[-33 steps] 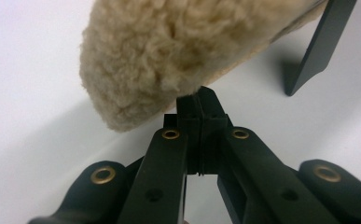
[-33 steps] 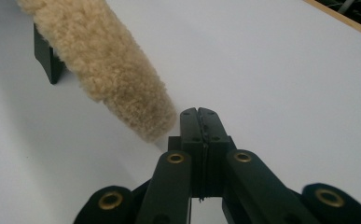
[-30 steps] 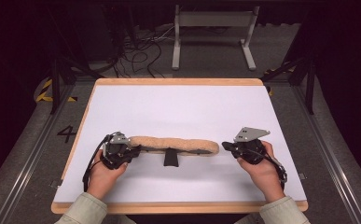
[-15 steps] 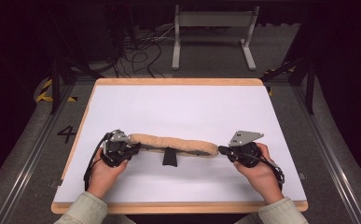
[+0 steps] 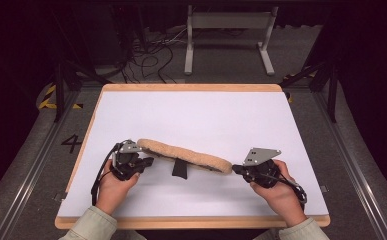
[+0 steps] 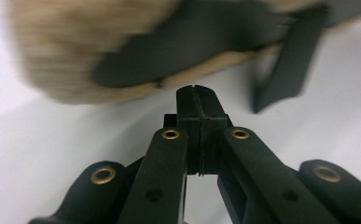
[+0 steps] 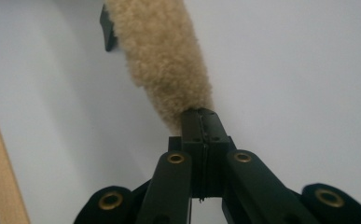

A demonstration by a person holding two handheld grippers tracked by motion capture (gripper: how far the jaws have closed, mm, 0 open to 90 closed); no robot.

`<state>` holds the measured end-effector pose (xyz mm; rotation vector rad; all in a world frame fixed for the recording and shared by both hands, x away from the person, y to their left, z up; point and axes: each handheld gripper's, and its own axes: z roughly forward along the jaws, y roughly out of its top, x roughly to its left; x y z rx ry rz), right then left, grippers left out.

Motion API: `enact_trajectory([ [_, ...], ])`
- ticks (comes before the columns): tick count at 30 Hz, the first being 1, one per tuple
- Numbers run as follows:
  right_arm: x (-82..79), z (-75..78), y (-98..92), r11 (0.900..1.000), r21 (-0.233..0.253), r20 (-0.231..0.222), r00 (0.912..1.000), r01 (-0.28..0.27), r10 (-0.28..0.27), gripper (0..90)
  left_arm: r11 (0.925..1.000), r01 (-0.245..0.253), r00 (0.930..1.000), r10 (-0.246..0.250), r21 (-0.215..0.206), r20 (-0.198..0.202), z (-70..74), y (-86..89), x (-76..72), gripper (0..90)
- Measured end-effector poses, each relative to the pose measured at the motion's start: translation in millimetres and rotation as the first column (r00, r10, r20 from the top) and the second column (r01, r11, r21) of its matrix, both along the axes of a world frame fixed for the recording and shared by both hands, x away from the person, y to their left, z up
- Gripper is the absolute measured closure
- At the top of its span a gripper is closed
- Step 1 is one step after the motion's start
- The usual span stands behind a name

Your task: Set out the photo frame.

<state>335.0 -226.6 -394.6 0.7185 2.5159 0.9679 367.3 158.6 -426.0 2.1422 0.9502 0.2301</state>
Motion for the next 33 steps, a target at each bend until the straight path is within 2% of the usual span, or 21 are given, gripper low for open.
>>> enact_trajectory([
  [1,-0.9,-0.3,0.4,1.000,0.000,-0.001,1.0000,-0.002,0.002,90.0,0.9997,0.024,0.9997,-0.024,0.001,0.001,0.4,-4.8,-3.3,90.0],
  [2,-0.9,-0.3,0.4,1.000,0.000,-0.001,1.0000,-0.002,0.002,90.0,0.9997,0.024,0.9997,-0.024,0.001,0.001,0.4,-4.8,-3.3,90.0],
  [4,-2.1,-0.1,0.4,1.000,-0.001,0.000,1.0000,-0.010,0.010,90.0,0.9969,0.079,0.9968,-0.079,0.005,0.012,1.4,-24.1,-12.4,90.0],
  [5,-2.1,-0.1,0.4,1.000,-0.001,0.000,1.0000,-0.010,0.010,90.0,0.9969,0.079,0.9968,-0.079,0.005,0.012,1.4,-24.1,-12.4,90.0],
  [8,-1.4,0.4,-0.5,1.000,0.008,0.000,1.0000,0.001,-0.001,90.0,0.9910,0.133,0.9909,-0.133,-0.013,0.023,2.8,-47.2,-18.7,90.0],
  [15,-1.0,6.1,-8.7,0.999,0.028,0.028,0.9989,0.037,-0.038,90.0,0.9858,0.168,0.9856,-0.167,-0.015,0.023,-4.8,-79.7,-24.1,90.0],
  [21,0.4,7.8,-16.1,0.996,0.046,0.035,0.9967,0.071,-0.073,90.0,0.9904,0.135,0.9906,-0.135,-0.029,0.023,-13.7,-99.4,-20.9,90.0],
  [24,0.6,8.3,-17.1,0.996,0.050,0.039,0.9962,0.076,-0.078,90.0,0.9907,0.136,0.9900,-0.136,0.000,0.038,-17.7,-110.9,-19.0,90.0],
  [27,0.5,8.5,-17.5,0.996,0.053,0.043,0.9958,0.078,-0.080,90.0,0.9923,0.124,0.9913,-0.124,0.009,0.043,-20.8,-117.3,-17.5,90.0],
  [33,0.5,8.3,-17.3,0.995,0.056,0.047,0.9955,0.080,-0.083,90.0,0.9960,0.080,0.9953,-0.082,0.040,0.051,-25.5,-117.5,-13.6,90.0],
])
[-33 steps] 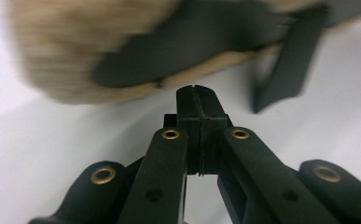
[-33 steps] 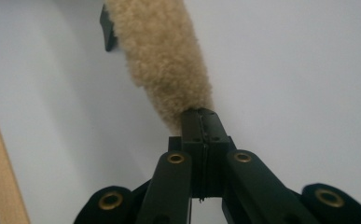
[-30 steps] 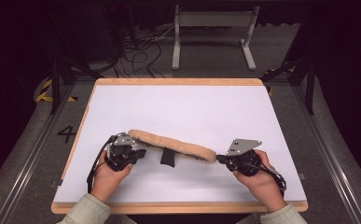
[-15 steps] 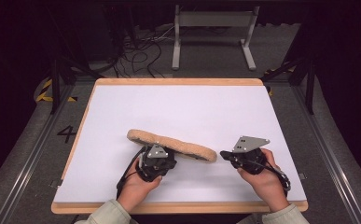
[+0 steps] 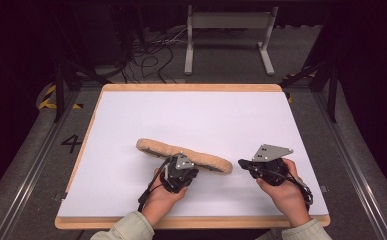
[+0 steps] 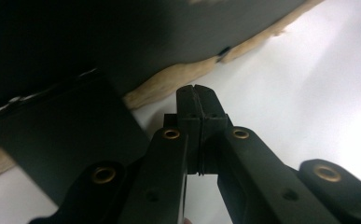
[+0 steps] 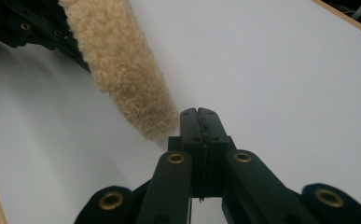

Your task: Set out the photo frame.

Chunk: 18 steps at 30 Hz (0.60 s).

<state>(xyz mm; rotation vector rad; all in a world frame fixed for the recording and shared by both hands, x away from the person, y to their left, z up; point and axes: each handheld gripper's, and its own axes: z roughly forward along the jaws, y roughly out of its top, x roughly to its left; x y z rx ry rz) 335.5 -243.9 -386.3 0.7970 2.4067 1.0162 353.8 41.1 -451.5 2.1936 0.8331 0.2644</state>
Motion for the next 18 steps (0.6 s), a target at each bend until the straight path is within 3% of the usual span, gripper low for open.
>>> enact_trajectory([
  [2,0.0,0.2,0.5,1.000,0.000,0.004,1.0000,-0.001,0.001,90.0,0.9999,-0.012,0.9999,0.012,-0.007,-0.004,-0.1,2.0,1.4,90.0],
  [5,0.2,0.7,1.1,1.000,0.001,0.008,1.0000,0.000,0.000,90.0,0.9998,-0.016,0.9997,0.016,0.015,0.018,0.1,0.8,-0.6,90.0],
  [18,2.4,0.5,5.0,1.000,0.002,0.012,0.9999,-0.002,0.002,90.0,0.9983,-0.056,0.9984,0.056,0.015,0.002,0.8,14.0,6.5,90.0],
])
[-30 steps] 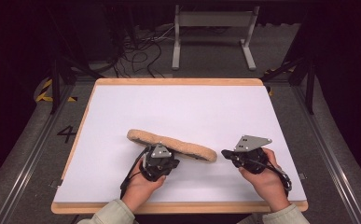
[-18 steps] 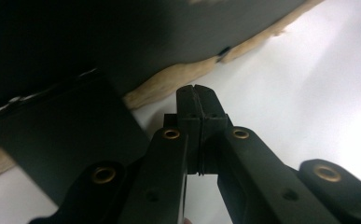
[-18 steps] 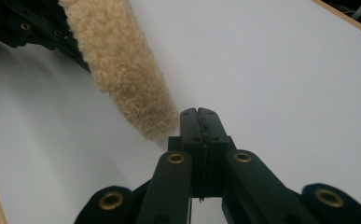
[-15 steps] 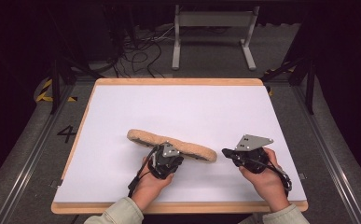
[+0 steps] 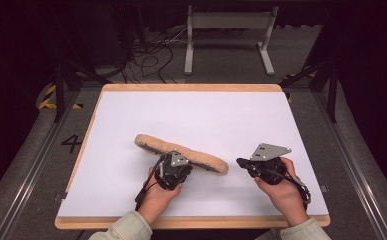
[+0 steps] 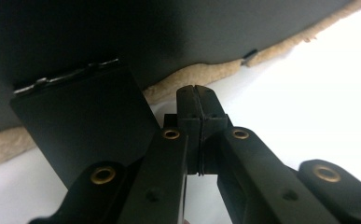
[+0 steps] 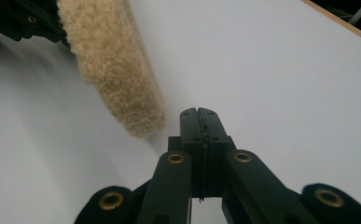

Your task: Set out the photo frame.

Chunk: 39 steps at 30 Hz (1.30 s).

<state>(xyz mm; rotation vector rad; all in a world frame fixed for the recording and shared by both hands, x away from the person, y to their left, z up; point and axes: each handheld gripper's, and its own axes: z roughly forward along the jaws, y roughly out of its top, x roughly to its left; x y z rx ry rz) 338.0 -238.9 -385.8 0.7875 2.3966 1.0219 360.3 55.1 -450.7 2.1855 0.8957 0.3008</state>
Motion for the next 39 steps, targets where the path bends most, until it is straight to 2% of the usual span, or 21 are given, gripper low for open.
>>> enact_trajectory([
  [6,3.4,-3.5,12.6,1.000,-0.007,-0.002,0.9997,-0.022,0.022,90.0,0.9995,-0.031,0.9995,0.031,-0.008,-0.003,-0.2,10.4,7.2,90.0],
  [9,6.0,-6.8,20.6,0.999,-0.014,-0.002,0.9994,-0.033,0.033,90.0,0.9999,-0.011,0.9998,0.011,0.000,-0.017,-0.4,12.8,6.1,89.8],
  [14,12.2,-13.6,32.5,0.998,-0.025,-0.006,0.9988,-0.049,0.049,90.0,0.9993,0.017,0.9991,-0.018,-0.034,-0.037,4.4,23.0,-1.1,85.9],
  [17,15.7,-17.4,38.1,0.997,-0.029,-0.011,0.9976,-0.069,0.068,90.0,0.9987,0.010,0.9992,-0.012,-0.049,-0.038,8.8,36.3,-8.1,85.5],
  [19,16.4,-20.1,43.4,0.994,-0.032,-0.023,0.9944,-0.103,0.103,90.0,0.9983,-0.002,0.9994,0.000,-0.057,-0.035,10.8,46.6,-11.3,85.2],
  [23,14.2,-19.8,45.7,0.991,-0.039,-0.036,0.9915,-0.126,0.125,90.0,0.9958,-0.051,0.9978,0.047,-0.077,-0.047,11.9,68.2,-14.8,85.2],
  [27,7.1,-19.4,48.1,0.986,-0.040,-0.049,0.9861,-0.161,0.159,90.0,0.9912,-0.094,0.9947,0.089,-0.093,-0.053,13.9,85.5,-15.0,85.2],
  [30,0.6,-18.9,51.4,0.981,-0.046,-0.058,0.9805,-0.190,0.188,90.0,0.9902,-0.104,0.9939,0.100,-0.093,-0.047,14.4,92.8,-15.6,85.1],
  [33,-6.9,-19.4,57.9,0.973,-0.055,-0.069,0.9728,-0.225,0.221,90.0,0.9896,-0.109,0.9932,0.105,-0.094,-0.051,14.5,96.5,-16.6,84.8],
  [34,-6.9,-19.4,57.9,0.973,-0.055,-0.069,0.9728,-0.225,0.221,90.0,0.9896,-0.109,0.9932,0.105,-0.094,-0.051,14.5,96.5,-16.6,84.8],
  [39,-19.1,-20.4,70.3,0.956,-0.069,-0.085,0.9567,-0.284,0.278,90.0,0.9883,-0.121,0.9915,0.115,-0.093,-0.060,14.8,100.2,-14.5,84.8],
])
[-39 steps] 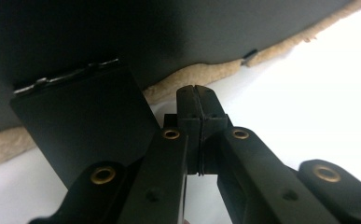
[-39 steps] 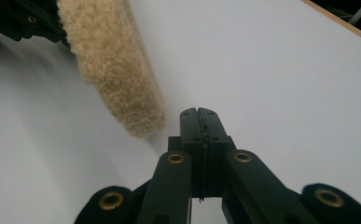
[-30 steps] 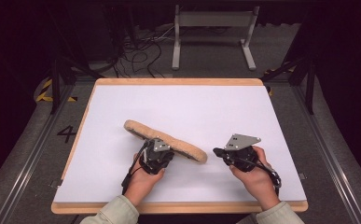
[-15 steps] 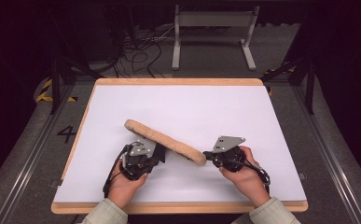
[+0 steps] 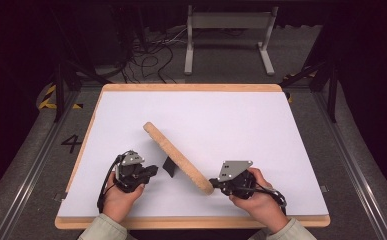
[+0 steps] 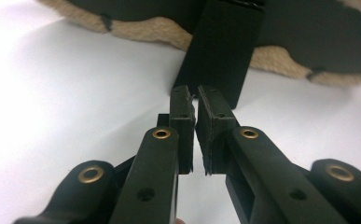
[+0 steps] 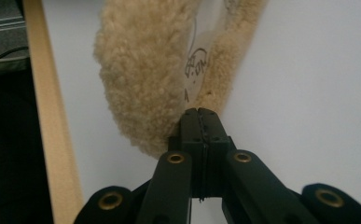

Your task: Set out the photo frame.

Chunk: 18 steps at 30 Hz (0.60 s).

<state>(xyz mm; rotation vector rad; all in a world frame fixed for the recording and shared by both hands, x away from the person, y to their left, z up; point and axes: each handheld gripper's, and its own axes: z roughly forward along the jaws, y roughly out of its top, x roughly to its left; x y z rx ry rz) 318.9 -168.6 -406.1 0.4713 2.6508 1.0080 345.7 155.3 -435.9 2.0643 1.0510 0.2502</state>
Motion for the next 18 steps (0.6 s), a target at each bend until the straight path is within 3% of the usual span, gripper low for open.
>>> enact_trajectory([
  [12,-20.3,-4.2,25.5,0.992,0.001,-0.022,0.9919,-0.125,0.125,90.0,0.9999,0.015,0.9997,-0.015,-0.008,-0.019,-2.1,-1.5,-2.2,84.9],
  [18,-17.8,-2.4,24.7,0.991,0.008,-0.031,0.9907,-0.132,0.133,90.0,0.9997,0.024,0.9997,-0.024,-0.008,-0.007,-1.7,2.0,-4.0,85.1],
])
